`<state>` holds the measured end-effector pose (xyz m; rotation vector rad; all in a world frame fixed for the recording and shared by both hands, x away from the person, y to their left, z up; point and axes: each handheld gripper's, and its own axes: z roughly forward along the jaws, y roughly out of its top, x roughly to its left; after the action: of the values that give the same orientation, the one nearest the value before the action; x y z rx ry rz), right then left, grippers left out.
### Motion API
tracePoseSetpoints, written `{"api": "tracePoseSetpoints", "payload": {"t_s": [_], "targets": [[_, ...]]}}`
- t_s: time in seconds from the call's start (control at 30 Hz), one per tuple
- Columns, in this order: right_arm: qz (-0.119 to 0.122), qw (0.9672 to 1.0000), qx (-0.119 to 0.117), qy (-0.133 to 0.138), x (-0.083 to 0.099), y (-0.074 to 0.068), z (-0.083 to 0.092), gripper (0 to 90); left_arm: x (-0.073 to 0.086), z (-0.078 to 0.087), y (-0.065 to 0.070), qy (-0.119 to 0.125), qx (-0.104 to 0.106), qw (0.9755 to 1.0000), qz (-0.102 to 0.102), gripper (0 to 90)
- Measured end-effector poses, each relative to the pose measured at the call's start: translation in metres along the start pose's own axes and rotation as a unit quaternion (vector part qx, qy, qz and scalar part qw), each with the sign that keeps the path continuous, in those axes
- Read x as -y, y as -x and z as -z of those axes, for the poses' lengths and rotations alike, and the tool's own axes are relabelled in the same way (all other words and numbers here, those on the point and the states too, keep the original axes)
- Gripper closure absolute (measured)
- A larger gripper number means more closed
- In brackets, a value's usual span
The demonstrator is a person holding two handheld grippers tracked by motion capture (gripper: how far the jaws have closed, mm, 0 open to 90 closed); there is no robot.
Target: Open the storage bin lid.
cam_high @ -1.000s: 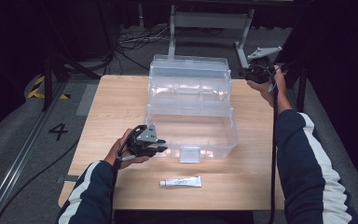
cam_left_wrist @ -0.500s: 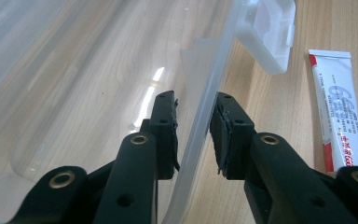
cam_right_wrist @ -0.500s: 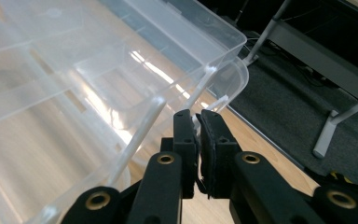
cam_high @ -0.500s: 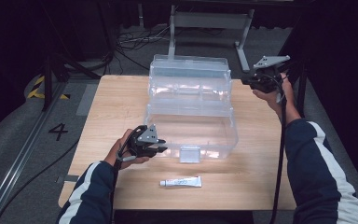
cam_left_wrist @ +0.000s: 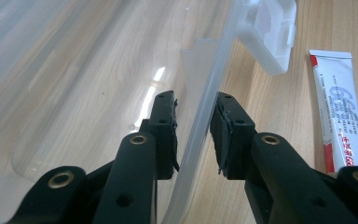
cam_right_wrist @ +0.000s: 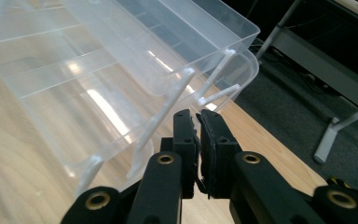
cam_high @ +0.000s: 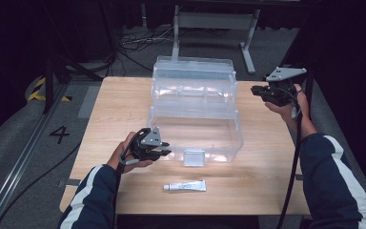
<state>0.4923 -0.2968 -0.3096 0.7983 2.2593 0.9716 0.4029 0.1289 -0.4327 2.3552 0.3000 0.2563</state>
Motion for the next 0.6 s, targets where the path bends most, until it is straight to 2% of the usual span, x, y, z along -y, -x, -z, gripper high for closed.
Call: {"api": "tracePoseSetpoints", "payload": {"t_s": [0.2, 0.6], "targets": [[0.005, 0.9999, -0.009, -0.002, 0.016, -0.013, 0.005, 84.4, -0.002, -0.001, 0.002, -0.009, -0.011, 0.9999, 0.000, 69.6], [0.003, 0.9996, -0.025, -0.012, 0.050, -0.033, 0.011, 84.2, -0.002, -0.001, 0.003, -0.012, -0.013, 0.9998, 0.004, 68.7]]}}
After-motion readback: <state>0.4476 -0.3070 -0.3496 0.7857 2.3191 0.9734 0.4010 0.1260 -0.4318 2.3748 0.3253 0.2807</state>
